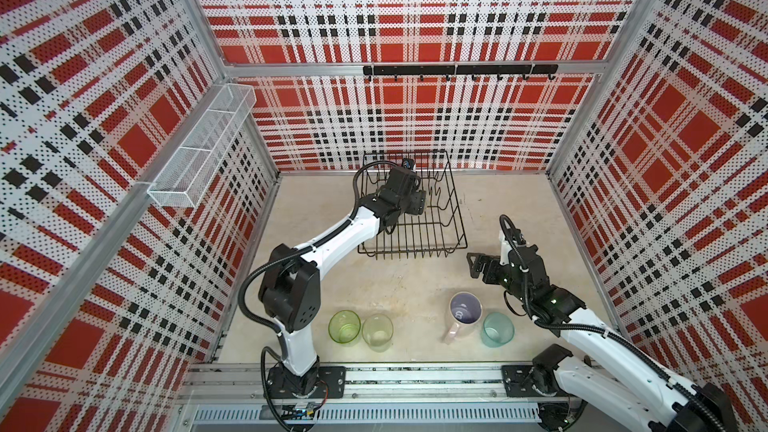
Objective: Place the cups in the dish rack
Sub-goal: 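Lower the green cup into the rack with the left gripper while the right withdraws, then set the green cup upright beside the mug and open the left gripper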
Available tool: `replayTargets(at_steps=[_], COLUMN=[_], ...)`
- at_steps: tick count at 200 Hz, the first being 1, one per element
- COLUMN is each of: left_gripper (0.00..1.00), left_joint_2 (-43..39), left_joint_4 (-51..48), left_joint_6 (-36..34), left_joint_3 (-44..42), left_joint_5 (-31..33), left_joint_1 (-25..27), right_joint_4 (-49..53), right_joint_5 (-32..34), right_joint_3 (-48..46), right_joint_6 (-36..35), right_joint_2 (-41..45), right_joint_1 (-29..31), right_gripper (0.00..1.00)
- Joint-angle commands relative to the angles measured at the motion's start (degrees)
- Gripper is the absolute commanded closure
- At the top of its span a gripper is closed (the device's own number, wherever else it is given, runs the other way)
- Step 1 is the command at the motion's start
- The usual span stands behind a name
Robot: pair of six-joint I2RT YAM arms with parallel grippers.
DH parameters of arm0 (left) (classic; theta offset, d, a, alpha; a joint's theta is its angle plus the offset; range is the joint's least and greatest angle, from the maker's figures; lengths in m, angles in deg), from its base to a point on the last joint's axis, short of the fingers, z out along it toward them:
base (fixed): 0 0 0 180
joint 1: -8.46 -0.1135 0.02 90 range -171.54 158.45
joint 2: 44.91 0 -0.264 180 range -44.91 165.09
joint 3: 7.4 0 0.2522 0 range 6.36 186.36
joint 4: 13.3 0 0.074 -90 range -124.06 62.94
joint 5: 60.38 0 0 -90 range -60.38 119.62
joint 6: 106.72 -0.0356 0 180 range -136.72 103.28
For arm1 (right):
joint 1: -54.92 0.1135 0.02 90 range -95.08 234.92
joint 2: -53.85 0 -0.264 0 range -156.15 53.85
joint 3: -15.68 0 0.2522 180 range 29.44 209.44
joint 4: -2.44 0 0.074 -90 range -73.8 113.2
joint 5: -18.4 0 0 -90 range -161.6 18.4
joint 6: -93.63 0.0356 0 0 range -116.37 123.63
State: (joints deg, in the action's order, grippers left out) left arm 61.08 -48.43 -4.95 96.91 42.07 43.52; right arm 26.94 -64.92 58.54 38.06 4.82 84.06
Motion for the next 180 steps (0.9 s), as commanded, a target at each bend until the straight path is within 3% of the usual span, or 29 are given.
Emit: replayTargets(at_steps=[1,98,142,180], left_gripper=[0.36,0.31,0.28,0.13], left_joint_2=[2.07,14.27,17.67,19.69], left_joint_4=[-1.0,-3.92,-4.04,-4.37], left_joint_6=[-1.99,-4.78,-5.44,-5.8], left_joint_3=[3.79,12.67,14.36,16.57], left_joint_5=[1.62,3.04,3.06,1.98], left_joint_1=[0.18,0.18,-0.57,-1.3], right_joint_4=[-1.96,-1.4,-0.72,-0.18], right_joint_5=[2.15,0.88,2.89,2.96], right_joint_3=[0.99,3.29,2.11,2.04], right_joint_6=[0.66,0.11,0.9,0.98], right_joint_2=[-0.97,-6.14,-3.04,-1.93], right_joint_1=[0.13,0.12,0.12,0.12], right_gripper=[0.0,0.0,0.0,0.0])
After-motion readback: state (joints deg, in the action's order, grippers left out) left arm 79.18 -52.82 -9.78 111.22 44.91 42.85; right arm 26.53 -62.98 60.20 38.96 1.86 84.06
